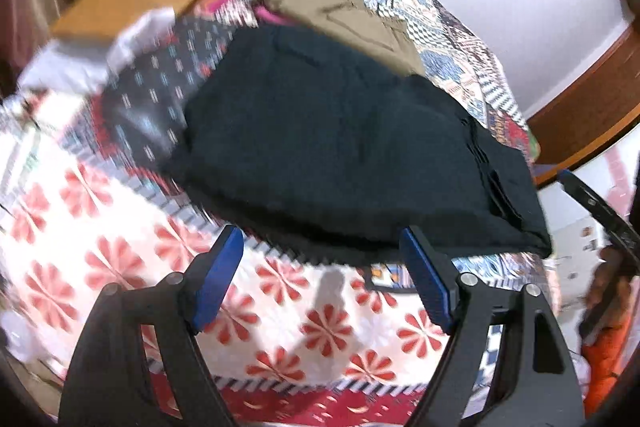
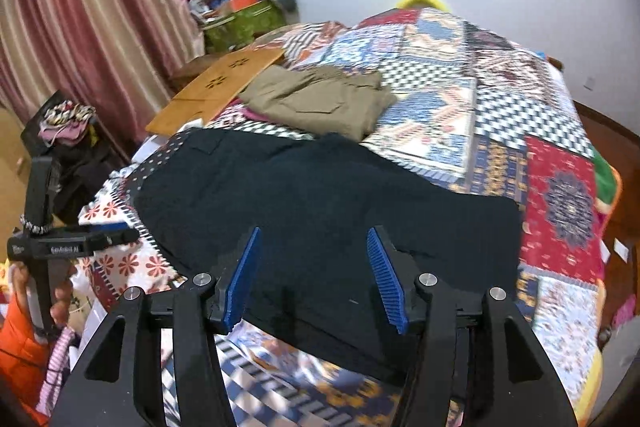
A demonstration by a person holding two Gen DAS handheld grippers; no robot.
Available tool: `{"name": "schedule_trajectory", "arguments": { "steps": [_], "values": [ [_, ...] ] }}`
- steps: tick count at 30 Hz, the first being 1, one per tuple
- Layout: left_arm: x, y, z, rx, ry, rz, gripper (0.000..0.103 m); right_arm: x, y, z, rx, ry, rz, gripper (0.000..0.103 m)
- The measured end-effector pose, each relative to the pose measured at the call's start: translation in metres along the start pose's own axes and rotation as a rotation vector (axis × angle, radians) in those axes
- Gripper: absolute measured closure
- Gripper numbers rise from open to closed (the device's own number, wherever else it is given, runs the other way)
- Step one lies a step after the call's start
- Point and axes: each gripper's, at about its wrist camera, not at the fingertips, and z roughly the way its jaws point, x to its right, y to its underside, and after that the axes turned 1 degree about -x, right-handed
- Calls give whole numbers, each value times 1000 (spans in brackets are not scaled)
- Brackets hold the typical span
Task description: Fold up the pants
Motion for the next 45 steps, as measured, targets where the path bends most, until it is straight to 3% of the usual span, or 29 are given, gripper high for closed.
{"name": "schedule_trajectory", "arguments": {
  "steps": [7,12,20,32,36,45],
  "values": [
    [-12,19,33,-93,103,-106,22,-29,0,34,-44,-4,-93,52],
    [-10,15,42,-93,148,-128,21,-30,11,52,-81,45,-133,52],
    [-9,-3,52,-54,181,-170,21,-22,23,67,-148,39,-104,51],
    [-26,-21,49,15,213,-259,20,-22,25,70,-156,17,-92,47],
    [-33,-23,45,21,154,-259,20,-23,25,70,-155,16,-89,47],
    [-34,-44,69,32,132,-309,20,-24,26,70,-154,22,-97,47]
  ]
}}
